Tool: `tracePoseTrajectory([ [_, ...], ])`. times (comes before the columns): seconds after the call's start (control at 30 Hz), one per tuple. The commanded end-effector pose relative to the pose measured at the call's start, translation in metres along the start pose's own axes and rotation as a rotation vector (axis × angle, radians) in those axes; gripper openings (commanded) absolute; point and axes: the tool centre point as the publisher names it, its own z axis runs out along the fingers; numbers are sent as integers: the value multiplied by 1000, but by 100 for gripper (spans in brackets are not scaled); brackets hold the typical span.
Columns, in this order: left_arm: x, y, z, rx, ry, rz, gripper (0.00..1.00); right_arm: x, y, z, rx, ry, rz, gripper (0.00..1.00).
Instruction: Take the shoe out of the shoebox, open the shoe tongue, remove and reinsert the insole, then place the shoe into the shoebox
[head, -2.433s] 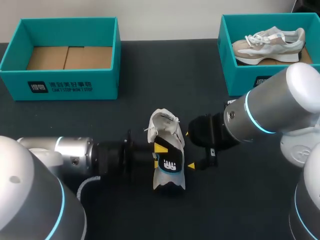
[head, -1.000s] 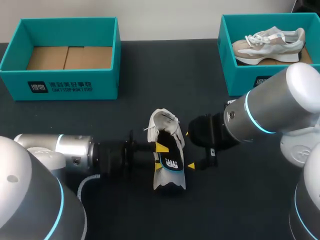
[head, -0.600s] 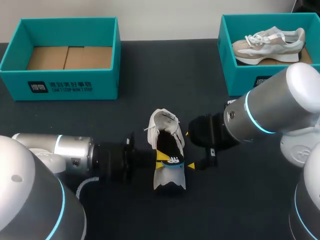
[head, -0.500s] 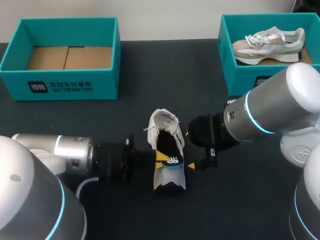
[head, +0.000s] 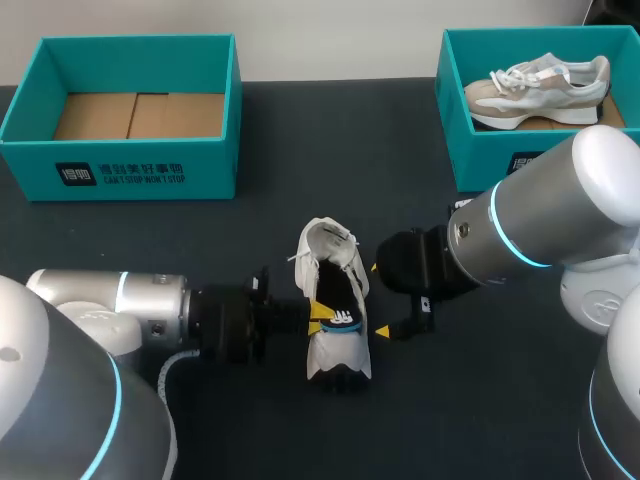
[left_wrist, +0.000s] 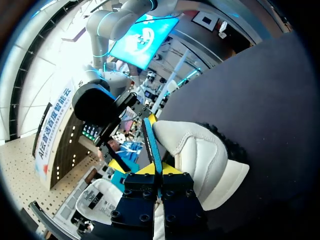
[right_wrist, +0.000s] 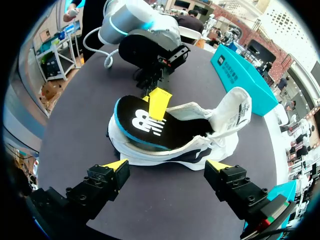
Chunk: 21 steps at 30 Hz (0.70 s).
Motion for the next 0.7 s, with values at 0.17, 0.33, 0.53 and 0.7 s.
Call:
tracePoseTrajectory([
  [0.17,0,1,-2,-19,-6,-3,23,1,-1,0,-2,-1,0,100],
  [0.33,-8,-12,-8,-6,-35,2,40,1,-1,0,-2,-1,0,100],
  [0.53,-12,-25,-5,26,-33,15,39,1,-1,0,-2,-1,0,100],
  [0.7,-12,-26,7,46,-11,7,37,1,-1,0,-2,-1,0,100],
])
